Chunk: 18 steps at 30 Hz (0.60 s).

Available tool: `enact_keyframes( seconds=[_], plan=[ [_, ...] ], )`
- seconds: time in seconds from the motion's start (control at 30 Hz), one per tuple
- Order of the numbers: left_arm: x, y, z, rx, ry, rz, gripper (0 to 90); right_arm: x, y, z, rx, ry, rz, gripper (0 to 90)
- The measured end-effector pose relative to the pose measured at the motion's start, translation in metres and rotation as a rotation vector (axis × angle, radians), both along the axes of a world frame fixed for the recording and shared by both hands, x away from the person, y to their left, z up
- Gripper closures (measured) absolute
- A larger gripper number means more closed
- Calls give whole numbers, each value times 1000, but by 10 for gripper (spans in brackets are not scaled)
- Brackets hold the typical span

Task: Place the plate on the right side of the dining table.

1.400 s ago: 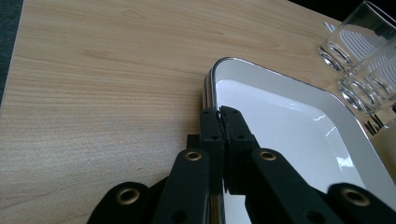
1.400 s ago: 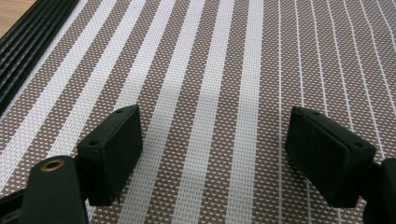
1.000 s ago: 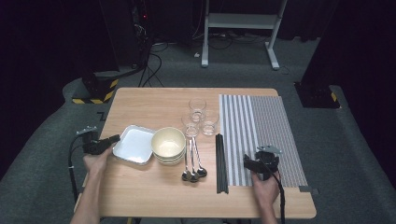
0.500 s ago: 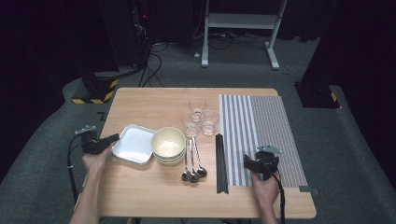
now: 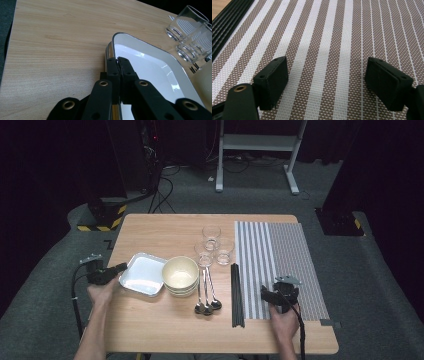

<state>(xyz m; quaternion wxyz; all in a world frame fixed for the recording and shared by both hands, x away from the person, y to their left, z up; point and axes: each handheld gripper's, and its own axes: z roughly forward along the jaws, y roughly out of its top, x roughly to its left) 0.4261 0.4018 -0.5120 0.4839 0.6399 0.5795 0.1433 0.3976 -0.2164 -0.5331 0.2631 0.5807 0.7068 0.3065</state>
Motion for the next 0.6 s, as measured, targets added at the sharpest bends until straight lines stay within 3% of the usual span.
enact_keyframes(
  seconds=[0.6],
  plan=[
    [-2, 4, 2, 16, -12, 16, 884, 0, 0, 0, 0, 0, 0, 191]
  ],
)
